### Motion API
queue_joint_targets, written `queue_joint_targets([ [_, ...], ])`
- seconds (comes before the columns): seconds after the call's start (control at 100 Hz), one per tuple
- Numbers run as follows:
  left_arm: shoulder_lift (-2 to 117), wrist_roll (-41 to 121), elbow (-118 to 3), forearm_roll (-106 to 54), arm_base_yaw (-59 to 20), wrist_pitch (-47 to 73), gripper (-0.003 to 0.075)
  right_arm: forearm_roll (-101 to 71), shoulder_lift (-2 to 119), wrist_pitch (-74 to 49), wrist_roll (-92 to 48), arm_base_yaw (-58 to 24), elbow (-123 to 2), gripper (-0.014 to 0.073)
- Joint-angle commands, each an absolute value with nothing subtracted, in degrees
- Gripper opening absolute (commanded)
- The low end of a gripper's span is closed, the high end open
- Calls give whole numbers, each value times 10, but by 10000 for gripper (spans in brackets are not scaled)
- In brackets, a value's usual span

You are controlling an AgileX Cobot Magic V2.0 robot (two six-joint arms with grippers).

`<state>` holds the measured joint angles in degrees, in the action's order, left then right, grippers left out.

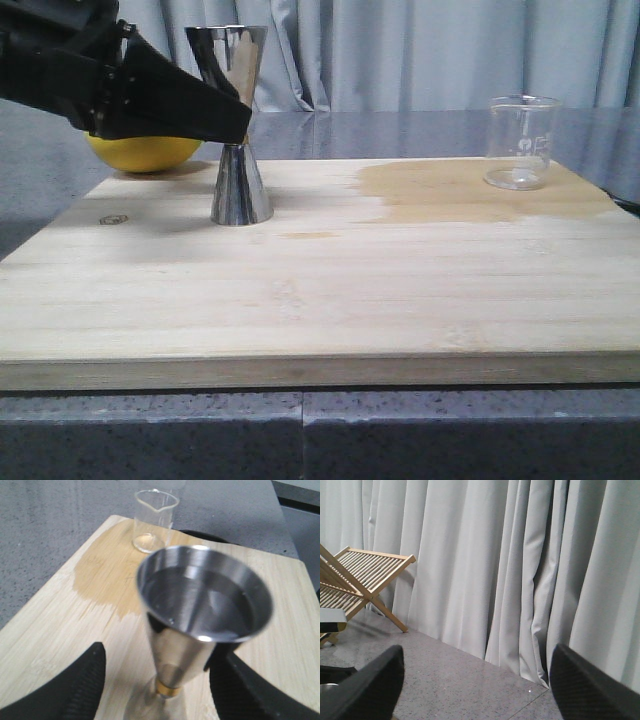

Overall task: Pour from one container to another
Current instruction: 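Open the left gripper and raise it away from the jigger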

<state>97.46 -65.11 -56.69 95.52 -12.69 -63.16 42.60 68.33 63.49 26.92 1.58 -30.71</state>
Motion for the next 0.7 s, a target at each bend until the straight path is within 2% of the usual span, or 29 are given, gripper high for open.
queue_joint_targets([
  [0.0,946,-662,-577,935,-126,-664,424,406,669,665,267,19,-320,544],
  [0.69,932,-689,-577,964,-123,-674,424,406,669,664,267,19,-320,544],
])
